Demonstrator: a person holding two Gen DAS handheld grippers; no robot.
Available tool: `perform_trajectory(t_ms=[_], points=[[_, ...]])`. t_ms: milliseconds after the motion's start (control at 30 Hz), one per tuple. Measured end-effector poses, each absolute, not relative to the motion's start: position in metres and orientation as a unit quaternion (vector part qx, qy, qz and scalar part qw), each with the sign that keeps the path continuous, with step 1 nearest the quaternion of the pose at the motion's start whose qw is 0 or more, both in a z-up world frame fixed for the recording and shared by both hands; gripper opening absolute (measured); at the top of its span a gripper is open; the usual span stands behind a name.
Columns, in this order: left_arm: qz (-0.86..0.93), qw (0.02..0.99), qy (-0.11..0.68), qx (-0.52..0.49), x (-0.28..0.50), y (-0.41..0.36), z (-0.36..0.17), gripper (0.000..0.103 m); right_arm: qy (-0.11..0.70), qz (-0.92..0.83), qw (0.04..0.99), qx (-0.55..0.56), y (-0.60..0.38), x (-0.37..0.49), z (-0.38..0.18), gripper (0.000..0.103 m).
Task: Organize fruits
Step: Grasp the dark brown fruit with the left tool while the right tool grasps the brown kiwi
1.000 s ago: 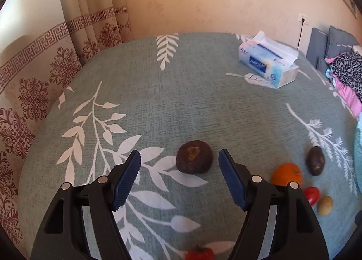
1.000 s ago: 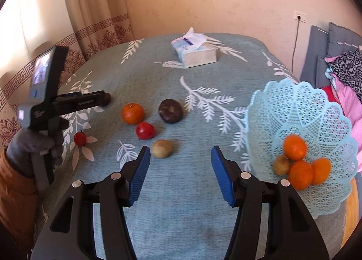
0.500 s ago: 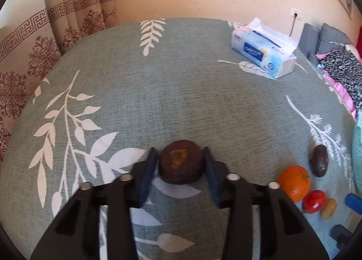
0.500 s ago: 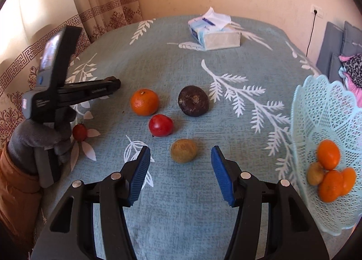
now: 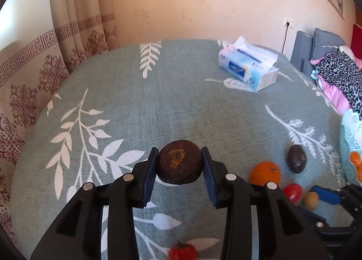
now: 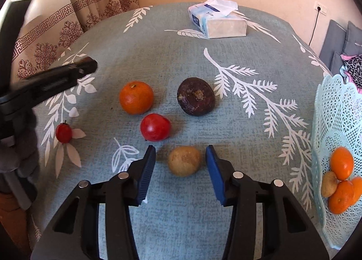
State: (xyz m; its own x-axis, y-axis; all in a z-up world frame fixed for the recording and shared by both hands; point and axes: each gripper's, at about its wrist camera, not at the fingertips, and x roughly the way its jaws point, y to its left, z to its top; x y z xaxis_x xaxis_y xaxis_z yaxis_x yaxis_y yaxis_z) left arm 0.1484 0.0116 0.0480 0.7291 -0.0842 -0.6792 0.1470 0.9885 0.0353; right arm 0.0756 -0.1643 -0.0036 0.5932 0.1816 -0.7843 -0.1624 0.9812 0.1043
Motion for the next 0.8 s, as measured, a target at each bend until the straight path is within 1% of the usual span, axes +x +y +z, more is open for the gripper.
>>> perform_trajectory(t_ms=[100, 133, 267, 500, 800], points=[[-0.068, 0.934, 0.348, 0.047, 0.138, 0.007, 0.057, 0.038, 0.438, 0.094, 0.894, 0.003, -0.163, 0.076, -0.004, 0.046], [-0.072, 0.935, 0.345, 0.047, 0.135, 0.005, 0.06, 0.038, 0.438, 0.092, 0.894, 0.001, -0.162, 0.075, -0.005, 0.041], [-0.087, 0.937, 0.334, 0.047, 0.123, -0.004, 0.068, 0.038, 0.437, 0.089, 0.895, 0.001, -0.163, 0.074, -0.004, 0.029], [-0.107, 0.938, 0.326, 0.054, 0.105, -0.019, 0.072, 0.038, 0.432, 0.089, 0.897, 0.016, -0.17, 0.064, 0.002, 0.029], [-0.134, 0.935, 0.322, 0.068, 0.087, -0.04, 0.073, 0.038, 0.4, 0.076, 0.913, 0.035, -0.19, 0.042, 0.028, 0.029]])
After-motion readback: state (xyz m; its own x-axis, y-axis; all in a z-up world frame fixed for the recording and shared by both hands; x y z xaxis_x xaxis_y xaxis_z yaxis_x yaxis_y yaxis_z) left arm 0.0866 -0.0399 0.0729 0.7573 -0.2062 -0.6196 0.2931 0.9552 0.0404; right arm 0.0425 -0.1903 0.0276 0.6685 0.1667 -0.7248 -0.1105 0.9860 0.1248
